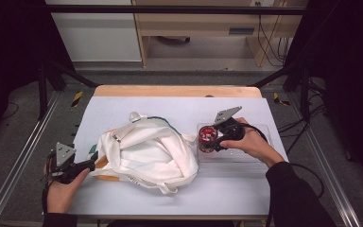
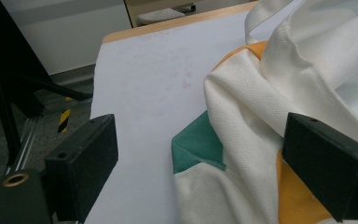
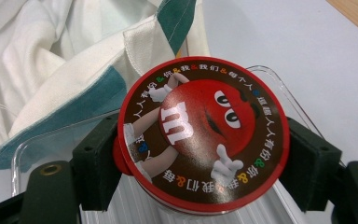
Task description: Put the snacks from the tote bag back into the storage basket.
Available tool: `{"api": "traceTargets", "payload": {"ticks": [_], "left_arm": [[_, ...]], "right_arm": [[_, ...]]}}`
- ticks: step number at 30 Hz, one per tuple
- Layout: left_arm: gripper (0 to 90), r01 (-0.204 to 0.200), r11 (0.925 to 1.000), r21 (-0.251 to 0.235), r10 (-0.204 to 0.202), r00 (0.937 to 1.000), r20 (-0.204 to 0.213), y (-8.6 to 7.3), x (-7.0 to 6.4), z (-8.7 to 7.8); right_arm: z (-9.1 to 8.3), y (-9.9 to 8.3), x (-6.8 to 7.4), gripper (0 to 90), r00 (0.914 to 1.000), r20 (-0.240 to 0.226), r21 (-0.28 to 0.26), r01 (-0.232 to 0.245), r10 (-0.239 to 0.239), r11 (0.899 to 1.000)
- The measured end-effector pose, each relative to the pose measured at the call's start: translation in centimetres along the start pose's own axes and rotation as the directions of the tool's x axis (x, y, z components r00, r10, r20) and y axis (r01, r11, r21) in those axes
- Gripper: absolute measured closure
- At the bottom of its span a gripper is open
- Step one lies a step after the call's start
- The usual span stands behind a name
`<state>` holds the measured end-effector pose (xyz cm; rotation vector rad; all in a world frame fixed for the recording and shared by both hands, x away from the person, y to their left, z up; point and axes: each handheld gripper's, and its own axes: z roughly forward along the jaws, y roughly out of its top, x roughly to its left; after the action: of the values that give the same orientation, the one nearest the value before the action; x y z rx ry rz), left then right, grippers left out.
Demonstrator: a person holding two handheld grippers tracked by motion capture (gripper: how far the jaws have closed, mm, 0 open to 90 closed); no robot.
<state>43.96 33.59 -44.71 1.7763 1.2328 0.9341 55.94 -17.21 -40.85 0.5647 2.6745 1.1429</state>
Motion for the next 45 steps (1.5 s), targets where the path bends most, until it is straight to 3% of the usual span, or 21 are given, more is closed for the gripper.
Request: {"api": "traceTargets", "payload": {"ticks": [45], "left_arm": [[10.5, -0.003, 1.0000, 0.000, 0.003, 1.0000, 0.000, 0.1, 0.0, 0.0]], "right_arm": [[1.6, -1.3, -0.1, 25.0, 0.9998, -0.016, 0.060, -0.009, 0.010, 0.998]]}}
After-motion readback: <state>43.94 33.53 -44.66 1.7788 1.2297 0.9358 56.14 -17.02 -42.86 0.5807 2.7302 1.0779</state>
